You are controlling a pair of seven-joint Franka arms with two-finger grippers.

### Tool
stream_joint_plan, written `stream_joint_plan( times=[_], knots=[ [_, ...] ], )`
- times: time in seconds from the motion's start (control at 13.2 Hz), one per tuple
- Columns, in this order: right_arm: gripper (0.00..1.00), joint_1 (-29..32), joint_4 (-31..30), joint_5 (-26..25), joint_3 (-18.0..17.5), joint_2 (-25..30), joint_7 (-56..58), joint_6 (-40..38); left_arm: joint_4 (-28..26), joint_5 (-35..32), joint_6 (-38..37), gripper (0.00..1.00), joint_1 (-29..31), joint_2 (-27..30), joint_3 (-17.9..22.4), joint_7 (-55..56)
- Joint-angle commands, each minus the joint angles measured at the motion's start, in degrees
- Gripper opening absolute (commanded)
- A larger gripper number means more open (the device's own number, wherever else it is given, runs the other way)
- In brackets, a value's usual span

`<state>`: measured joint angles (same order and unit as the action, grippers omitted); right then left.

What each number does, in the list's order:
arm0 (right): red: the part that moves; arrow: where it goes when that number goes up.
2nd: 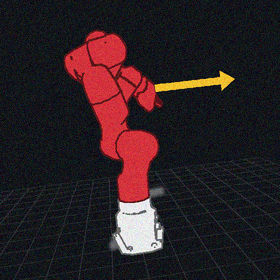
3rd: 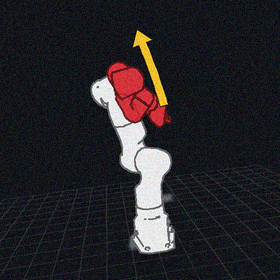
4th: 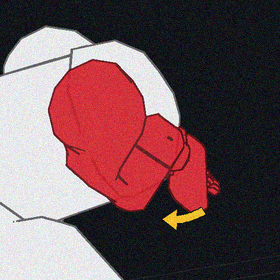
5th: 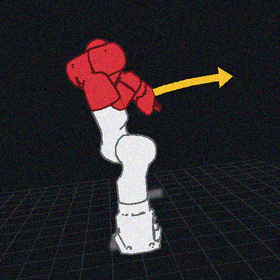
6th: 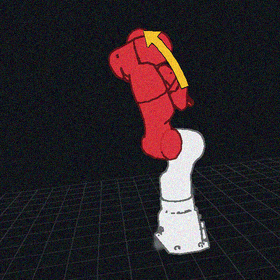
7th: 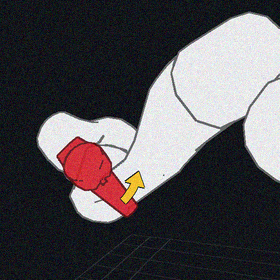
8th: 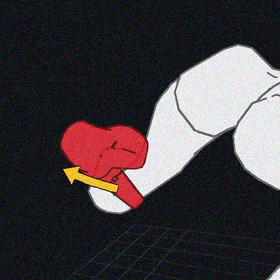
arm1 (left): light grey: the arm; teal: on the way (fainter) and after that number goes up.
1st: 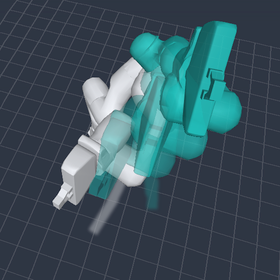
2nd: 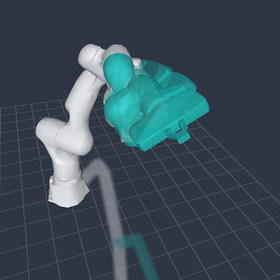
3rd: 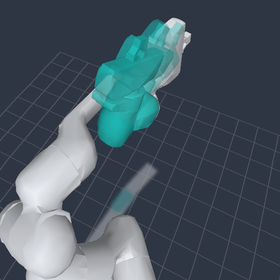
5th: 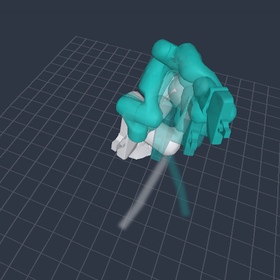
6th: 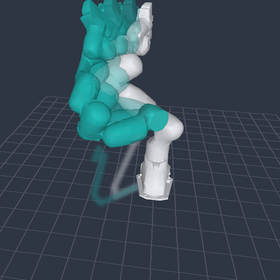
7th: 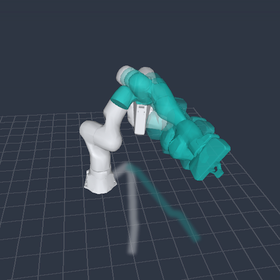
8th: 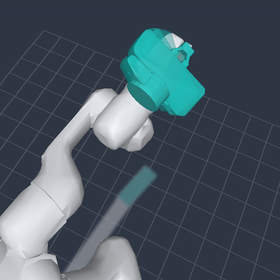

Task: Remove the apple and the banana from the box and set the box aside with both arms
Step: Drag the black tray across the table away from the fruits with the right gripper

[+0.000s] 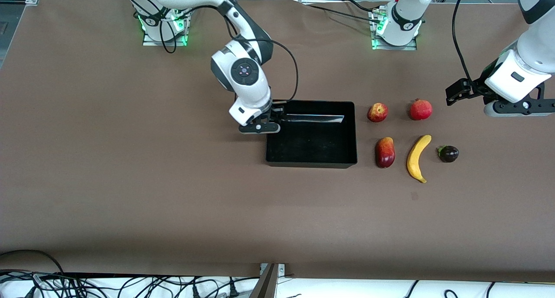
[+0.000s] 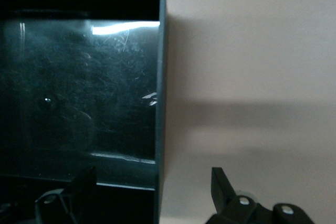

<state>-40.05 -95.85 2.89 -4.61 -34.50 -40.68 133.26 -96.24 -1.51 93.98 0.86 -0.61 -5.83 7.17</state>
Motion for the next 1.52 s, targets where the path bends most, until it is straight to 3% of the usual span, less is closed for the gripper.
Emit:
stream_joint_plan(
  times=[0.0,0.15,0.61,0.76,1.06,1.44],
  knots=[
    [0.49,-2.4,3.1,-2.1,1.3,-3.4,-2.7,0.7,-0.5,-0.2,0.4,1.0,0.3,1.5,-0.6,0.3],
    [0.02,-2.3,3.3,-2.4,1.4,-3.7,-2.8,0.7,0.2,-0.2,0.4,1.0,0.2,1.3,-0.7,0.3],
    [0.0,-1.1,4.9,-2.5,2.9,-3.0,-1.6,0.5,0.2,-0.2,0.4,1.0,-0.1,1.3,-0.8,0.4],
    [0.0,0.1,4.6,-2.7,4.5,-0.2,1.4,-1.4,0.2,-0.2,0.2,1.0,-0.1,1.3,-0.8,0.4],
    [0.0,1.9,3.4,-1.4,14.4,6.2,18.9,-11.3,0.2,-0.2,0.0,1.0,-0.1,1.3,-0.8,0.6],
    [0.0,16.5,-3.4,4.5,17.3,13.2,45.3,-16.3,0.3,-0.2,0.0,1.0,-0.2,1.3,-0.8,0.4]
  ],
)
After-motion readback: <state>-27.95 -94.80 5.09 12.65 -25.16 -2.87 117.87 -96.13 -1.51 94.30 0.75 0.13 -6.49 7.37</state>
